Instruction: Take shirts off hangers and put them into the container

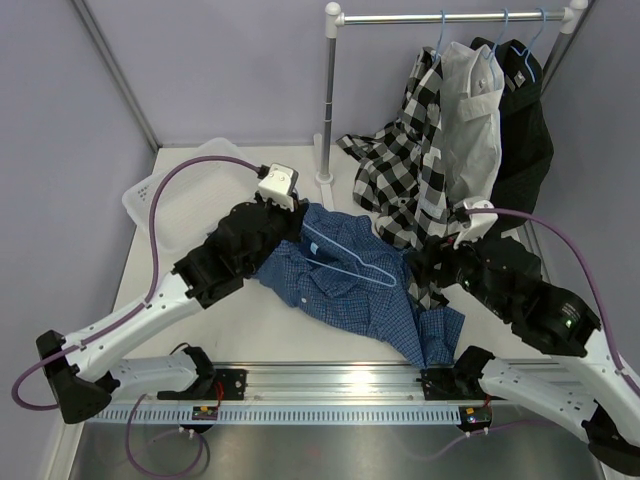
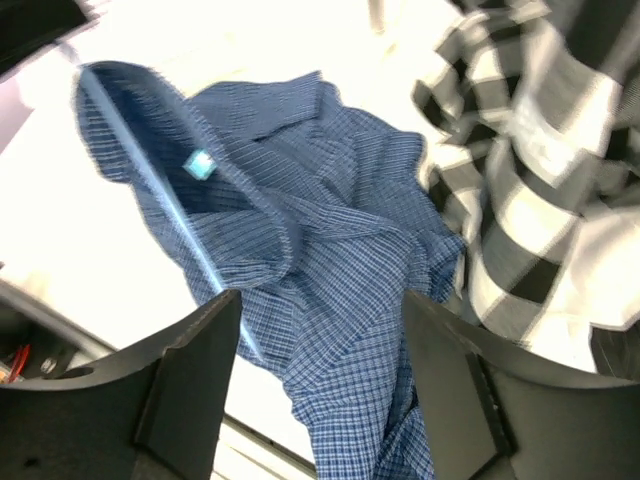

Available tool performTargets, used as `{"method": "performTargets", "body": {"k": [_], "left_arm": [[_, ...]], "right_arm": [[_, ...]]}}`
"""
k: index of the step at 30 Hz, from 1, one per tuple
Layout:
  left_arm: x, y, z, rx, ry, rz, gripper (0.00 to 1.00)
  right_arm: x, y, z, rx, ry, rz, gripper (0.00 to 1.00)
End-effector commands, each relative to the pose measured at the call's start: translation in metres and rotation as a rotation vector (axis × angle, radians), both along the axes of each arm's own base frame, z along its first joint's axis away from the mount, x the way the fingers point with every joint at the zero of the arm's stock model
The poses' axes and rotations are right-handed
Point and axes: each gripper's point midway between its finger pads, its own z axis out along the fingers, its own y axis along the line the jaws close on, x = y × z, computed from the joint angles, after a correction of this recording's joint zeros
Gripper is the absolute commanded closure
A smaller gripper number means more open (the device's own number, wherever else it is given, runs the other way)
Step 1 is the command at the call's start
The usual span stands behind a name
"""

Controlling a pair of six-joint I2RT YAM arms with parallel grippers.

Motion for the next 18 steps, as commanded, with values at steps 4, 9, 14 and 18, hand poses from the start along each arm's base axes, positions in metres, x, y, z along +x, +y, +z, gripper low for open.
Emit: {"method": "performTargets", "body": {"k": [4,9,14,18], "left_arm": [[-0.003,-0.012,0.022,-0.081,-0.032,-0.056,1.0],[-0.004,-0.013,0.022,-0.075,-0.032,-0.066,1.0],[-0.005,-0.014,0.021,-0.072,-0.031,-0.072,1.0],[-0.004,-0.012,0.022,-0.068,-0.036,-0.065,1.0]], "right_arm": [[0.007,0.061,-0.012,-0.092,0.029,0.277,0.22],[0.017,0.103,-0.023,-0.082,0.055,0.406,0.23],[0.018,0.127,-0.028,-0.067,0.076,0.491,0.26],[0.018,0.135,-0.039,-0.073,0.111,0.523,0.36]]}}
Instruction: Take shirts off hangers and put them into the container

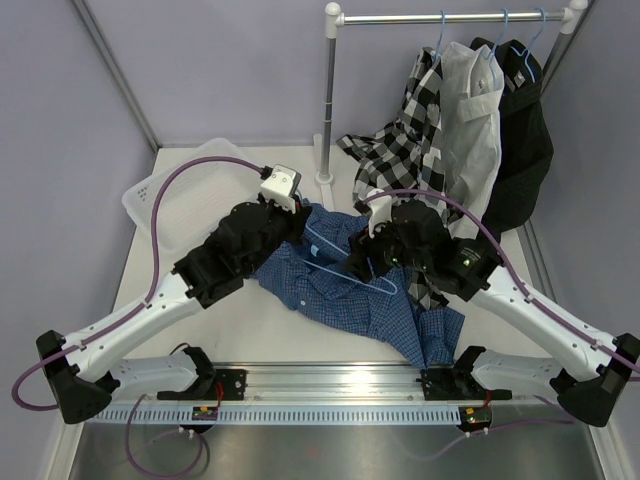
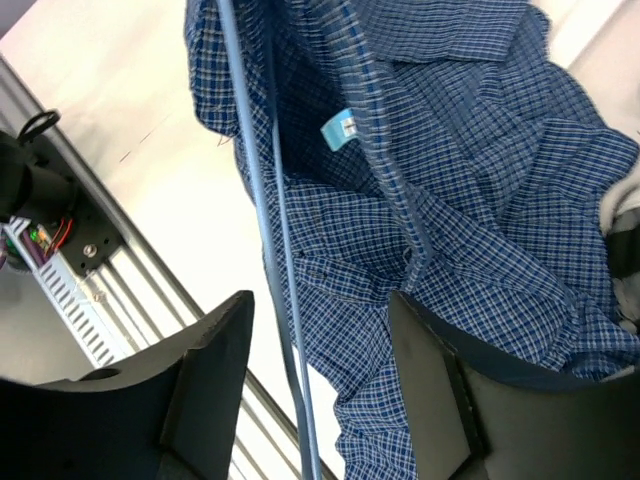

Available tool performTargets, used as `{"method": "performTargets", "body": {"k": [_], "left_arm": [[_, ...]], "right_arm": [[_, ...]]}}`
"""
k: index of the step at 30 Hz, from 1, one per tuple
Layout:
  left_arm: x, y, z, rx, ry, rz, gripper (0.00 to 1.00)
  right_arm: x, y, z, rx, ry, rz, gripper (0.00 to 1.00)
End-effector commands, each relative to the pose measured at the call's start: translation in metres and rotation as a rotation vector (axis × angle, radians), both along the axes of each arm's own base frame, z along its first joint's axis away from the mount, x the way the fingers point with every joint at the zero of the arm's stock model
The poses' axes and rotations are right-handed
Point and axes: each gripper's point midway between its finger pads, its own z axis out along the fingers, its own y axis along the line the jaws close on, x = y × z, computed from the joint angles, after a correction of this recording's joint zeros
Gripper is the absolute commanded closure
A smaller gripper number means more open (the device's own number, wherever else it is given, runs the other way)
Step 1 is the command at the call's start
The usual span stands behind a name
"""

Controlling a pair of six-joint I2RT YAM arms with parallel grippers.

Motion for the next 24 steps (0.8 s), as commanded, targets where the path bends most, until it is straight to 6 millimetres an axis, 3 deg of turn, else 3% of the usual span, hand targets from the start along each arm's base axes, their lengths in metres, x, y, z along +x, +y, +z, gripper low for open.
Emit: {"method": "performTargets", "body": {"k": [1,9,14,16,19,20,22,23,24], "left_arm": [[0.002,-0.004,0.026,-0.062,-0.057,-0.01,1.0],[0.002,-0.001,0.027,-0.058,-0.063,-0.001,1.0],[0.002,0.0,0.027,-0.057,-0.065,0.003,1.0],[0.001,0.0,0.027,-0.056,-0.065,-0.003,0.99],[0.0,-0.002,0.027,-0.055,-0.065,-0.016,0.7],[0.0,-0.003,0.026,-0.053,-0.063,-0.02,0.51],[-0.001,-0.006,0.025,-0.052,-0.06,-0.034,0.29],[-0.002,-0.006,0.026,-0.055,-0.058,-0.038,0.12],[-0.004,-0.008,0.026,-0.065,-0.041,-0.049,0.07]], "right_arm": [[-0.004,0.016,0.018,0.061,-0.029,0.089,0.39],[-0.007,0.015,0.012,0.058,-0.016,0.092,0.62],[-0.007,0.01,0.012,0.059,-0.019,0.074,0.9],[-0.007,0.008,0.012,0.061,-0.023,0.06,0.96],[-0.01,0.003,0.018,0.079,-0.037,0.052,1.0],[-0.011,0.001,0.018,0.081,-0.034,0.048,1.0],[-0.013,-0.002,0.019,0.086,-0.035,0.043,1.0],[-0.015,-0.004,0.02,0.091,-0.04,0.038,1.0],[-0.016,-0.006,0.019,0.089,-0.038,0.033,1.0]]}}
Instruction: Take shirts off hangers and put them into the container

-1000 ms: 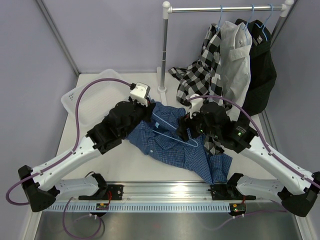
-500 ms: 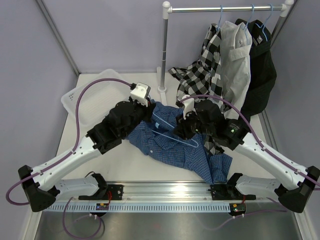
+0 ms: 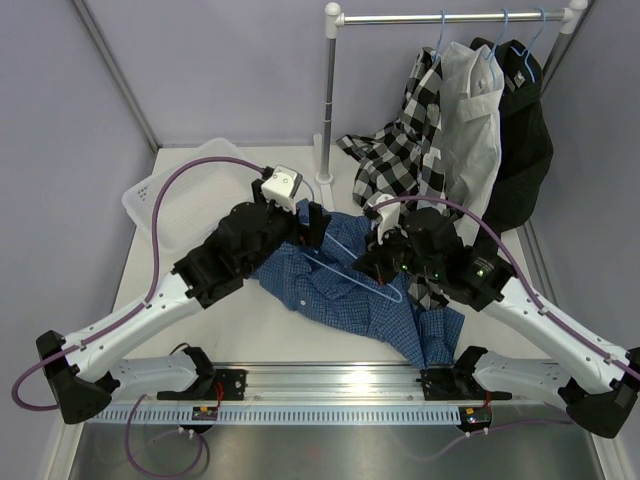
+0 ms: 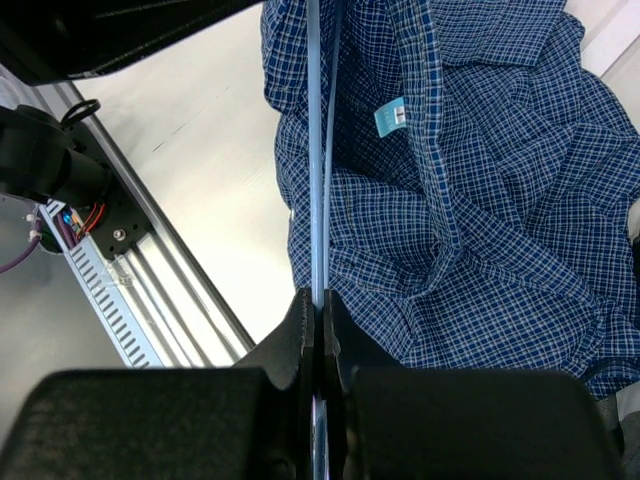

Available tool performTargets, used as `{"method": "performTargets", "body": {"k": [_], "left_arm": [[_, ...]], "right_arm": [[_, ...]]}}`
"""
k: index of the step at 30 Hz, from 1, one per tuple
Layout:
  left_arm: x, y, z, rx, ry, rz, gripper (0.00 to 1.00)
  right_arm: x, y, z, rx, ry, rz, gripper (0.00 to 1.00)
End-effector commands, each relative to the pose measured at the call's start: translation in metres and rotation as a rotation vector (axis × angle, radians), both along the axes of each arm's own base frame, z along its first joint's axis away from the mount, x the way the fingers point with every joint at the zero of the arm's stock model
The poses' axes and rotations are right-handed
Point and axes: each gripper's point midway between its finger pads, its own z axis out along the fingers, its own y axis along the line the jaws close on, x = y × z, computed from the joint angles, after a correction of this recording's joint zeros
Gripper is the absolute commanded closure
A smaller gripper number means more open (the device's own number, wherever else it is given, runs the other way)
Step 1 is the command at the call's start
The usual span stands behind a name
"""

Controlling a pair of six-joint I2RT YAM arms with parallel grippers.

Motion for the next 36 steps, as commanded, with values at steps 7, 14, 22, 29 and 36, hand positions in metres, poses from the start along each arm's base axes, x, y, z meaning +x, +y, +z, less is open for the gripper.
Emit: {"method": "performTargets", "body": {"k": [7,14,22,29,36], "left_arm": [[-0.031,0.007,0.025,-0.106,0.033,-0.085,0.01],[-0.059,0.032,0.007,-0.069,0.068,-0.12,0.01],[-0.043,0.057,-0.044,0.039,0.124,0.051,0.01],[-0.03,0.061,-0.067,0.09,0.169,0.116,0.01],[-0.026,0.092,-0.064,0.071,0.135,0.221,0.01]], "right_arm": [[-0.005,-0.021,0.004,0.021,-0.031,-0.065,1.0],[-0.002,-0.032,0.002,0.016,-0.039,-0.129,1.0],[-0.019,-0.053,0.033,0.024,-0.033,-0.148,1.0],[-0.025,-0.092,0.074,0.034,-0.098,-0.268,1.0],[-0.026,-0.121,0.107,0.012,-0.161,-0.356,1.0]]}}
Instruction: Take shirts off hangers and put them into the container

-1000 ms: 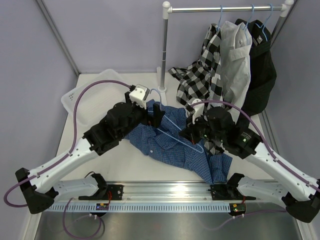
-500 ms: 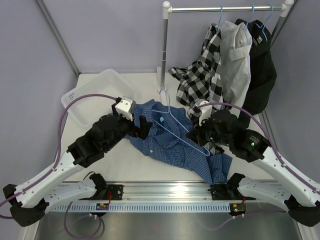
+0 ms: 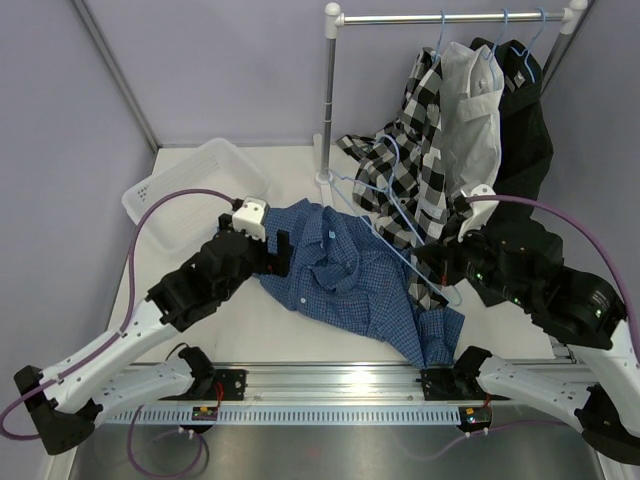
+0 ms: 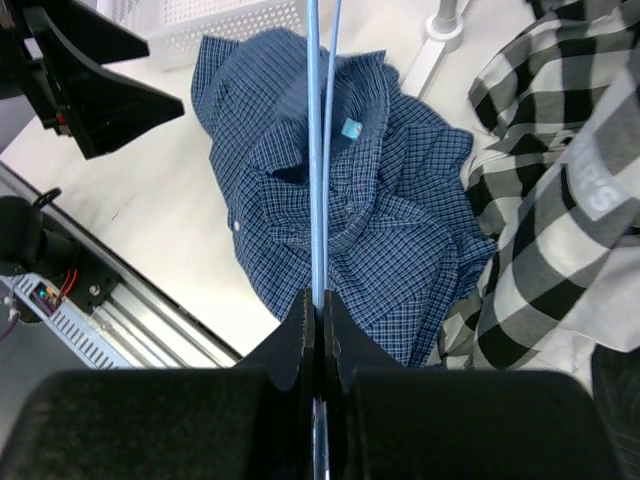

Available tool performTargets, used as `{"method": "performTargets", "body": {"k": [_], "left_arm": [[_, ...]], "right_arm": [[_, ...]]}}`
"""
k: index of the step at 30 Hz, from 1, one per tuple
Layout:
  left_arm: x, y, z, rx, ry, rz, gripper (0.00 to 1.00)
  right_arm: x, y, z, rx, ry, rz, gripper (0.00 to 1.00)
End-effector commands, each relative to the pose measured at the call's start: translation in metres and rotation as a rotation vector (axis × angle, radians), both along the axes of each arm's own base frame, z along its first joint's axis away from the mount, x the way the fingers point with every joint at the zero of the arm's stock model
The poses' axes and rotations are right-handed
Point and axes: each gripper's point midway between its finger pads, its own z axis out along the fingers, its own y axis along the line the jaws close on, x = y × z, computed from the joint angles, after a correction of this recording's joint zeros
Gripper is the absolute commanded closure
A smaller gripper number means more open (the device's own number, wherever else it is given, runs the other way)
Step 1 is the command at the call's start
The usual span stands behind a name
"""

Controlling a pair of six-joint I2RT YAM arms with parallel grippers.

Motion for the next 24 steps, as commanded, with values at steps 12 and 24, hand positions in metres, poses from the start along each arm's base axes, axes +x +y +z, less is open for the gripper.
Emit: {"method": "performTargets", "body": {"k": [12,24], "left_arm": [[0.004,0.023,0.009,-0.031,-0.051,0.087,0.01],[0.003,0.026,0.009,-0.03,-0.05,0.092,0.01]], "right_arm": [[0.031,-0.049,0.043,-0.099,-0.097,-0.293,1.0],[0.136,-0.011,0.068,-0.168,-0.173,-0.439,1.0]]}}
